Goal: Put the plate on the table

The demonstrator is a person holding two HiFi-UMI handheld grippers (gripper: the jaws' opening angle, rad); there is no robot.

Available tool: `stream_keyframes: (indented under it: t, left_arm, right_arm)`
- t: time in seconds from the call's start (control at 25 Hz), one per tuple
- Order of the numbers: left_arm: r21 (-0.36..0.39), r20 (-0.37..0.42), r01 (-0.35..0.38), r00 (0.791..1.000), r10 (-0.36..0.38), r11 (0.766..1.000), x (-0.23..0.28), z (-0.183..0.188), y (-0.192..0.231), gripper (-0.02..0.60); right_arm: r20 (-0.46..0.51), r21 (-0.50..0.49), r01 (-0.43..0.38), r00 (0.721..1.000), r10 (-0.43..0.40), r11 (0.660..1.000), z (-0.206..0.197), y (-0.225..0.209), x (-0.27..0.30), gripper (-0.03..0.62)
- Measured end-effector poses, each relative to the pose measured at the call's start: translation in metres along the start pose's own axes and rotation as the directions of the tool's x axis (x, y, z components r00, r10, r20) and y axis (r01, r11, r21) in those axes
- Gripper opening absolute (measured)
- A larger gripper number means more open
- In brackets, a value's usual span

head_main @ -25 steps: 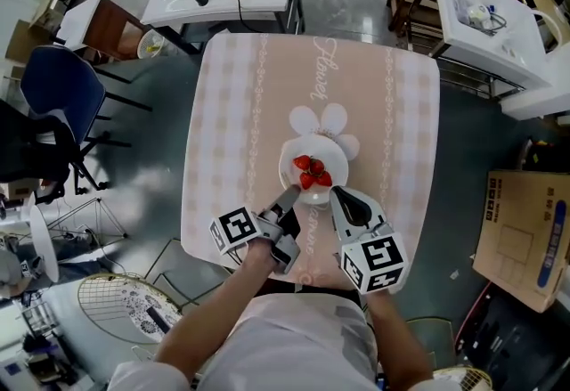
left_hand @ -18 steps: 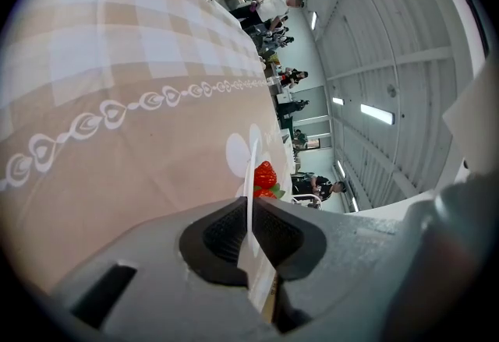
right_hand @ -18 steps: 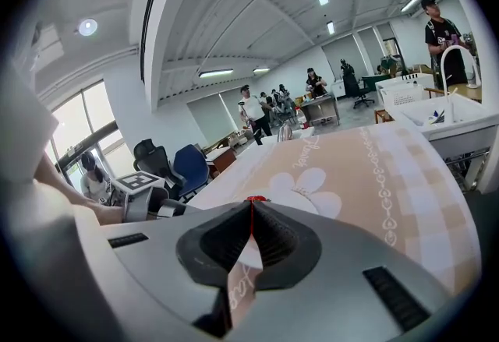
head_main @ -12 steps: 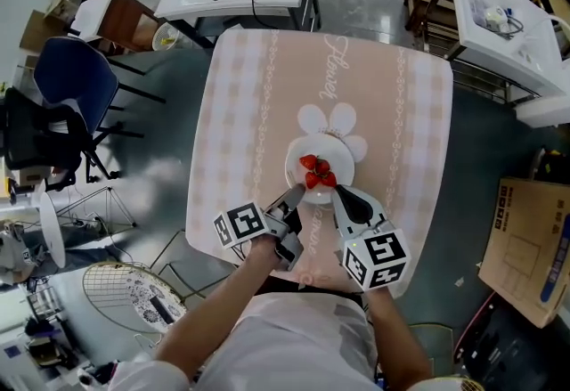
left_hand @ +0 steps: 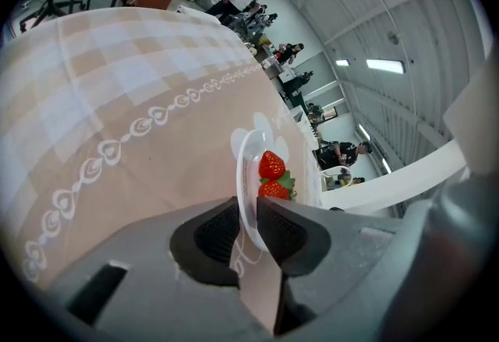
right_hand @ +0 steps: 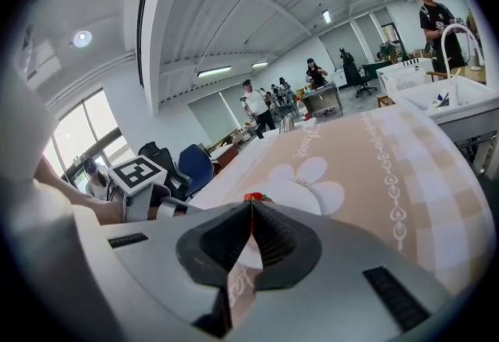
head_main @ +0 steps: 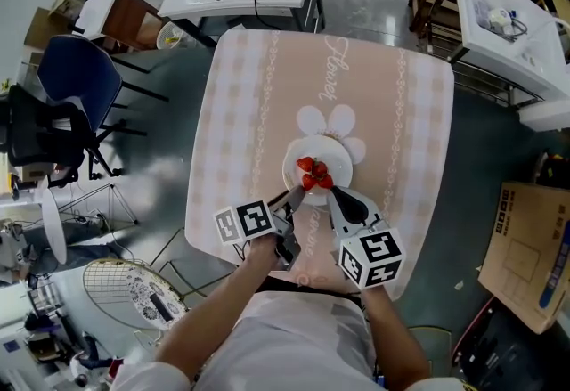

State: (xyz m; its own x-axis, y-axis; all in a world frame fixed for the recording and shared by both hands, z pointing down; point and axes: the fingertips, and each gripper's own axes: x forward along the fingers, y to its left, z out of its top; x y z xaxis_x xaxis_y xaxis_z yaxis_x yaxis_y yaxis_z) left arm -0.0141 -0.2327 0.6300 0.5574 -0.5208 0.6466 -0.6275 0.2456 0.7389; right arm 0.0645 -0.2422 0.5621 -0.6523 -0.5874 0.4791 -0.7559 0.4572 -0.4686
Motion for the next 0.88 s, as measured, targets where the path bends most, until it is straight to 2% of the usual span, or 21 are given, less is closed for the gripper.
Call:
stream_keyframes:
  t: [0.24,0.52,0.88]
  left_arm:
    - [0.071,-0.02,-0.058,0.998,0.06,0.996,-0.0013,-0.0003,0.0008,0.079]
    - [0.187,-0.043,-0.134,0.989,0.144,0.973,-0.0053,-0.0012,0.0035,0.104]
    - [0.226,-0.044,-0.176,0.981,0.191,0.958,-0.0067,-0.0025,0.0086,0.106]
  right_arm:
    - [-0.012,-0.001,-0.002,1.0,0.002,1.0,-0.0036,-0.0028,0.0001,0.005]
    - [-0.008,0.007,-0.005,1.0,0.005,1.0,-0.0043,-0.0036,-0.0017,0.005]
    - [-0.002,0.028,-0.011,1.0,0.012,1.0,-0.0028,-0.0044,-0.0006,0.005]
